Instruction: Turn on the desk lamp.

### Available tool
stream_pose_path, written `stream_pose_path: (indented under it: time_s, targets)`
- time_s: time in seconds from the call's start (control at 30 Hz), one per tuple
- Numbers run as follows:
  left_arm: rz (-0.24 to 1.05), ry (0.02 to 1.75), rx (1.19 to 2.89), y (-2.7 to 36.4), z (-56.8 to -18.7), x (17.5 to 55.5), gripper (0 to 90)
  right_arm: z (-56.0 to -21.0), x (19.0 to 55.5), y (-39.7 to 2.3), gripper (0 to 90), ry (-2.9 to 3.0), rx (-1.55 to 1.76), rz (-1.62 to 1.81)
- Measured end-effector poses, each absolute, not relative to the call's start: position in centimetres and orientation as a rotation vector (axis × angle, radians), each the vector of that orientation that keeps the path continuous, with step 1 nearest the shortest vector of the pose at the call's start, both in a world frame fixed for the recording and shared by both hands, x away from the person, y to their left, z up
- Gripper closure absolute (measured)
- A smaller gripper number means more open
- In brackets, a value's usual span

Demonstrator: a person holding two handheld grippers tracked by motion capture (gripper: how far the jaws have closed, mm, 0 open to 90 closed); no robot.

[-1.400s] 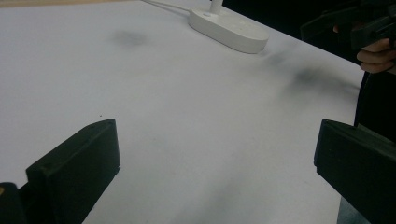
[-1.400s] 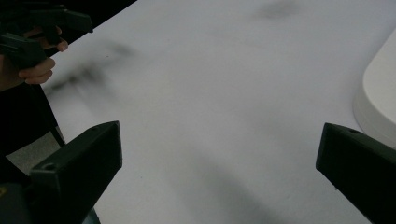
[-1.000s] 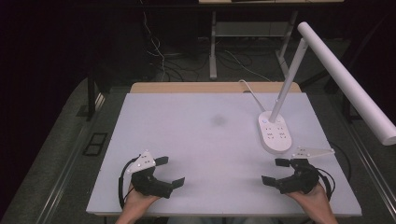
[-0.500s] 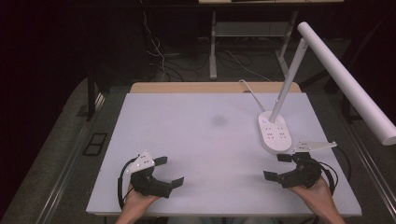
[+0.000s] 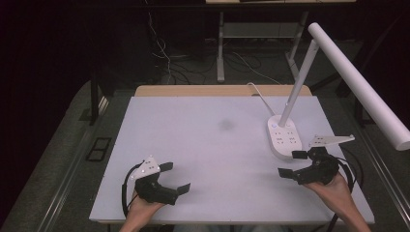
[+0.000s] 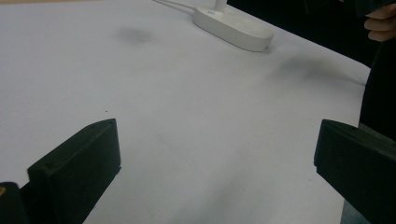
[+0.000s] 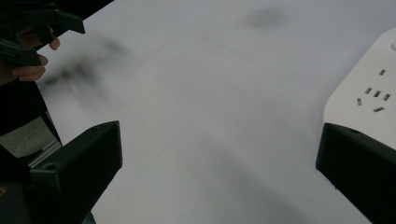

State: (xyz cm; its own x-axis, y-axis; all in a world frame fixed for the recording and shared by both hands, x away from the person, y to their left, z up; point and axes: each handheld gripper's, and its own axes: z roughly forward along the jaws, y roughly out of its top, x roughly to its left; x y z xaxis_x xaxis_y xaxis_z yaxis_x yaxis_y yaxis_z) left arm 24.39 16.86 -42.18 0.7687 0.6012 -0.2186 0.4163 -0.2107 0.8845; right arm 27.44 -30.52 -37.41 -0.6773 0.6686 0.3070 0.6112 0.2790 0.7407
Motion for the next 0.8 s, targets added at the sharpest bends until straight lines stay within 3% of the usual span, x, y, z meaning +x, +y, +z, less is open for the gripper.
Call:
stream_pose_path:
  time_s: [0.8]
  targets:
    - [0.216,0.8,1.837,16.9,-42.2,24.4,0.0,-36.0,31.9,-32.8,0.3,2.436,1.268,1.29]
